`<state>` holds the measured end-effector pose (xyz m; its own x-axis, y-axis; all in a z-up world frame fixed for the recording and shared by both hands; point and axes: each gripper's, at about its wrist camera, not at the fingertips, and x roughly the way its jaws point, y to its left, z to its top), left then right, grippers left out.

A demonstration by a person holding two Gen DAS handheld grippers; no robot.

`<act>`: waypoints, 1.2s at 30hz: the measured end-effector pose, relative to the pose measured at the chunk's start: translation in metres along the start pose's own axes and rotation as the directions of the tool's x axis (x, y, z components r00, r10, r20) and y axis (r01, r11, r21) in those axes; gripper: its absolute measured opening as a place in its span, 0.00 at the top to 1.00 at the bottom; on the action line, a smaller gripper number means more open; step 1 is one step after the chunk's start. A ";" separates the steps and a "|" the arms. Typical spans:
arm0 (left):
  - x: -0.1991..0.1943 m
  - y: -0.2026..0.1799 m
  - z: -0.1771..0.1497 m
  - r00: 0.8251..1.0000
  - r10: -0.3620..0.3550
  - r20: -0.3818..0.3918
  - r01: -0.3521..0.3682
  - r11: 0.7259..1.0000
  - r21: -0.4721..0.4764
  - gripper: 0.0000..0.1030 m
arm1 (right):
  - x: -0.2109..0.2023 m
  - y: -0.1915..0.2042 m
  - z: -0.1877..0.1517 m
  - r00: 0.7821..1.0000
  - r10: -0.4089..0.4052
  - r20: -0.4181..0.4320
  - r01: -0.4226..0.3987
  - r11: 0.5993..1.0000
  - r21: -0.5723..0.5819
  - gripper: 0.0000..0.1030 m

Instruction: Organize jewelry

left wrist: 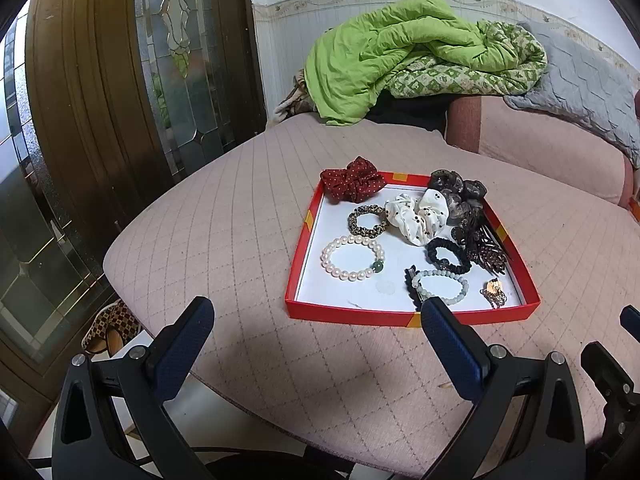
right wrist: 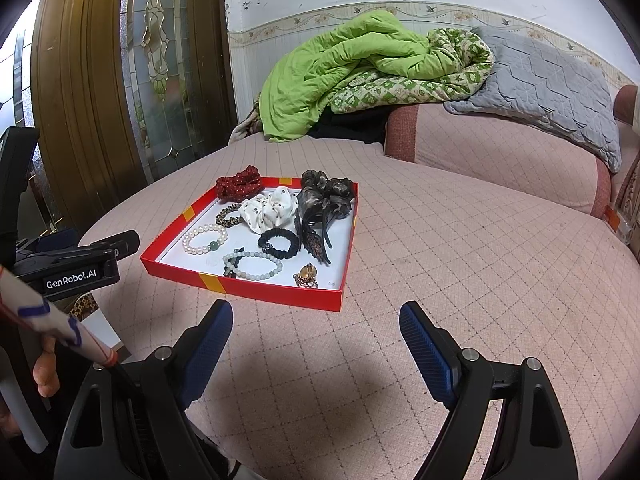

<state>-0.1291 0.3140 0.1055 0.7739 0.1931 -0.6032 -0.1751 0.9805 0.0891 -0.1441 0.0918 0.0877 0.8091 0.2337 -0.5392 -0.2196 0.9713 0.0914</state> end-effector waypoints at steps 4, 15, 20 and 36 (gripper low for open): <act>0.000 0.000 0.000 1.000 0.000 -0.001 0.000 1.000 0.001 0.00 | 0.001 0.000 -0.001 1.000 0.001 -0.005 -0.001 1.000 -0.004 0.14; 0.001 -0.001 0.000 1.000 0.002 -0.002 -0.002 1.000 0.002 0.00 | 0.001 -0.001 -0.002 1.000 0.001 -0.006 -0.001 1.000 -0.007 0.13; 0.001 -0.001 -0.002 1.000 0.004 -0.003 -0.004 1.000 0.005 0.00 | 0.001 -0.001 -0.002 1.000 0.002 -0.006 -0.002 1.000 -0.007 0.13; 0.002 0.000 -0.004 1.000 0.005 -0.007 -0.005 1.000 0.014 0.00 | -0.001 -0.001 -0.002 1.000 0.002 -0.005 -0.002 1.000 -0.009 0.13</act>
<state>-0.1293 0.3143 0.1012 0.7686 0.1977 -0.6084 -0.1706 0.9800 0.1029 -0.1454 0.0903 0.0862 0.8057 0.2358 -0.5433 -0.2266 0.9703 0.0850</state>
